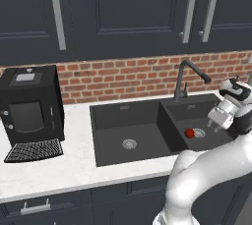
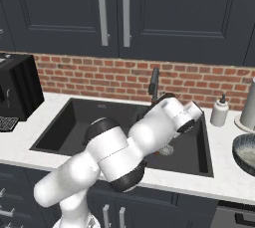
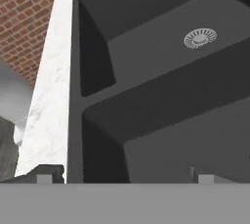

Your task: Pick the bell pepper from the sink and place it in the bowl. Then pick the bowl and place it in the microwave. Then close the microwave door and press the start button.

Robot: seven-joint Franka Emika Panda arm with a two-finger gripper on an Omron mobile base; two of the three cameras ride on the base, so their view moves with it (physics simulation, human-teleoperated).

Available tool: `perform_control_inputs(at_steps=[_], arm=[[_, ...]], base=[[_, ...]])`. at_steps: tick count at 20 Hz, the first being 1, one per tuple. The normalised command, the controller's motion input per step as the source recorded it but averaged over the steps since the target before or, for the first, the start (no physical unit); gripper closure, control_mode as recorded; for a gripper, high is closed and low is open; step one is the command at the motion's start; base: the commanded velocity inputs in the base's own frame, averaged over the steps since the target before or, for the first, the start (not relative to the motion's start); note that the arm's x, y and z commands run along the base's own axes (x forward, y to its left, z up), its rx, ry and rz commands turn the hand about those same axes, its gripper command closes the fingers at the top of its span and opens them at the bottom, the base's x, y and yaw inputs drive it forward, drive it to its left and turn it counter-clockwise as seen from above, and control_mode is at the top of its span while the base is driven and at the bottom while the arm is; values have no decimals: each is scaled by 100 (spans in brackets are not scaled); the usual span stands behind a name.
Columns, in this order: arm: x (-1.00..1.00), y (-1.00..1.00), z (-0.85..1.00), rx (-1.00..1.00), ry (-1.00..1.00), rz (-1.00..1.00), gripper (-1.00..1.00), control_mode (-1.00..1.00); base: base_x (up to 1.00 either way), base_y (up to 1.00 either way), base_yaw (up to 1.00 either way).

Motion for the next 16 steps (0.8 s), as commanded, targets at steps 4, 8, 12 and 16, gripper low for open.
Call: perform_control_inputs(at_steps=[4, 8, 12, 16], arm=[[0, 0, -20, 0, -23, 3, -100, -100], [9, 7, -20, 0, -18, -2, -100, -100], [31, 26, -22, 0, -12, -6, -100, -100], [33, 21, -33, 0, -7, -5, -100, -100]], base=[[0, 0, 0], [0, 0, 0], [0, 0, 0], [0, 0, 0]])
